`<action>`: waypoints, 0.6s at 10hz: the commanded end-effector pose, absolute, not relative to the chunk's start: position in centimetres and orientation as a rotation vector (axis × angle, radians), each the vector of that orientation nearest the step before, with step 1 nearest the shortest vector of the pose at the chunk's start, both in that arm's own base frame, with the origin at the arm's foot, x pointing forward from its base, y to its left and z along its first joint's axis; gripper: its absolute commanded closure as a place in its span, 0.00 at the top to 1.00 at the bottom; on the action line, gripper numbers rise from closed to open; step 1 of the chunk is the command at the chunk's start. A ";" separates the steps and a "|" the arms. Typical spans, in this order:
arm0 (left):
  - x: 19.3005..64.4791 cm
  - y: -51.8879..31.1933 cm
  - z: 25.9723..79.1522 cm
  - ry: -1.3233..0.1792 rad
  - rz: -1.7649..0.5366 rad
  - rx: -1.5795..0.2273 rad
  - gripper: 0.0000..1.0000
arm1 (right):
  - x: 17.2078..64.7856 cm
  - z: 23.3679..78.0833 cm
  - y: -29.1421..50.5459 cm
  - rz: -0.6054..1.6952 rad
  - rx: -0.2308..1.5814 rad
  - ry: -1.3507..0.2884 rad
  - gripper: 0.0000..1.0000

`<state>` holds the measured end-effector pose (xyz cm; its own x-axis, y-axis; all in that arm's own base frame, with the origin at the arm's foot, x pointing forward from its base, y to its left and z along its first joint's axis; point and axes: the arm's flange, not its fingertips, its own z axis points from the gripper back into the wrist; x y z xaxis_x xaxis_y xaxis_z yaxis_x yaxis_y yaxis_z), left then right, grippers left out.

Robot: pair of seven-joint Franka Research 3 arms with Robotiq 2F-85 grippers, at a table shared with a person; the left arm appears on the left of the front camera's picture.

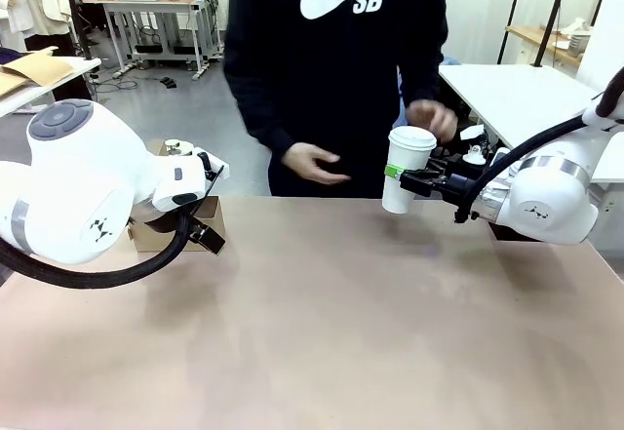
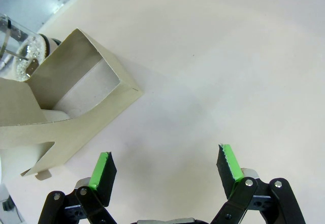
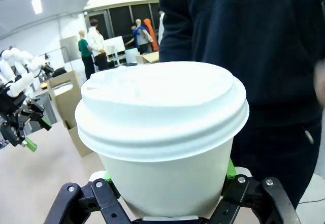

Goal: Pour a drink into a cup and package it in a carrier.
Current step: When a person places the Paper Cup Lid on the 600 ml Paper Cup , lift the 600 ml Paper Cup.

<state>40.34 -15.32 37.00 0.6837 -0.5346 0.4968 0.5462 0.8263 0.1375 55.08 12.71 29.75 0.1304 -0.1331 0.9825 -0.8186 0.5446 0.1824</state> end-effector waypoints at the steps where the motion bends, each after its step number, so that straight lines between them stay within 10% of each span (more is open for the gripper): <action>1: 40.3 -15.2 37.0 -0.550 -0.604 -0.025 1.00 | 55.0 30.2 13.1 0.600 0.898 -1.395 0.84; 6: 40.3 -15.2 37.0 -0.550 -0.604 -0.025 1.00 | 55.0 30.2 13.1 0.600 0.898 -1.395 0.84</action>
<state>40.34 -15.32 37.00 0.6837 -0.5346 0.4968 0.5462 0.8263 0.1375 55.07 12.72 29.75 0.1304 -0.1330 0.9825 -0.8187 0.5444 0.1824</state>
